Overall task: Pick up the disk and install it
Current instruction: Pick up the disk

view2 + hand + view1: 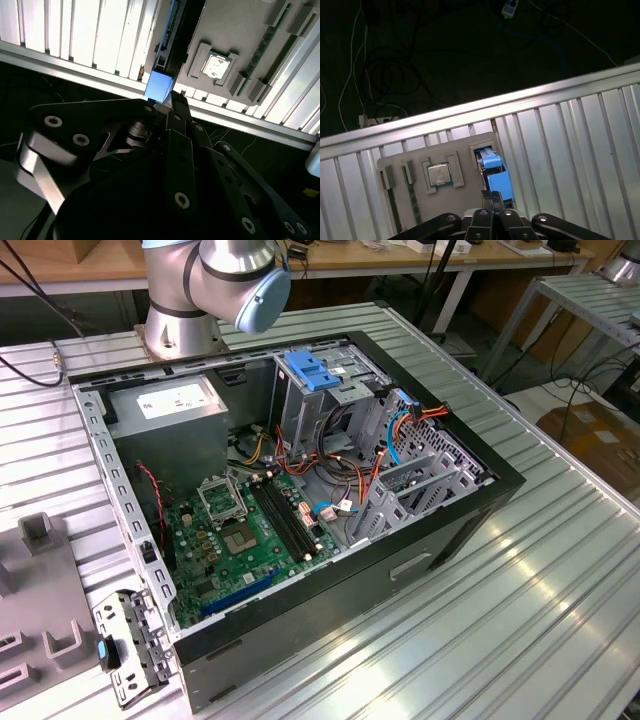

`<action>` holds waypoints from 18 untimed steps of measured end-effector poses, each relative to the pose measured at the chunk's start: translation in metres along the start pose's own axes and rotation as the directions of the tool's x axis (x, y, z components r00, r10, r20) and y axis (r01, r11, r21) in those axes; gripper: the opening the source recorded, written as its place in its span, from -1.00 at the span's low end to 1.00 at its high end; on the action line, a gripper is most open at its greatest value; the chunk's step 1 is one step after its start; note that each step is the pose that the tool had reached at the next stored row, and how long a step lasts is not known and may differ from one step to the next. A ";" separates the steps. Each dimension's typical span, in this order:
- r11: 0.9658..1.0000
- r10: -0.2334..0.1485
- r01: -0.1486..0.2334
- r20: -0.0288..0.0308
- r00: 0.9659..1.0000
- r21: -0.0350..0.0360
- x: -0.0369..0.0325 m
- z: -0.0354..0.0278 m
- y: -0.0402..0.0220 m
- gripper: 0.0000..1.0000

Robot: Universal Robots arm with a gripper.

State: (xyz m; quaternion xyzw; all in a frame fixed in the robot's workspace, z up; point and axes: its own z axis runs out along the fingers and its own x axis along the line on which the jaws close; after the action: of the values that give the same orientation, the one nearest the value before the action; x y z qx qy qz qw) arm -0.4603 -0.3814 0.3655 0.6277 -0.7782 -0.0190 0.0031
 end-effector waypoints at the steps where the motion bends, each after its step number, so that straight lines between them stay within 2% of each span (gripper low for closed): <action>1: 1.000 -0.015 0.015 0.000 1.000 0.000 0.0000 0.0000 0.0000 -0.79; 5: 1.000 -0.024 0.024 -0.001 1.000 0.000 -0.0001 0.0000 0.0000 -0.79; 7: 0.999 -0.039 0.039 -0.002 0.999 0.002 -0.0044 0.0018 0.0009 -0.79; 9: 0.998 -0.062 0.062 -0.002 0.998 0.002 -0.0049 0.0039 0.0009 -0.77; 13: 0.994 -0.106 0.106 -0.004 0.994 0.002 -0.0049 0.0086 0.0010 -0.29; 14: 0.993 -0.115 0.115 -0.004 0.993 0.002 -0.0048 0.0099 0.0011 -0.29; 16: 0.992 -0.130 0.130 -0.004 0.992 0.001 -0.0048 0.0130 0.0013 -0.04; 18: 0.990 -0.144 0.144 -0.005 0.990 0.001 -0.0047 0.0169 0.0015 -0.04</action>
State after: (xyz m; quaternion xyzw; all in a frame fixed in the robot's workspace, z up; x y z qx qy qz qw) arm -0.4613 -0.3761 0.3488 0.6824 -0.7308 -0.0172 0.0031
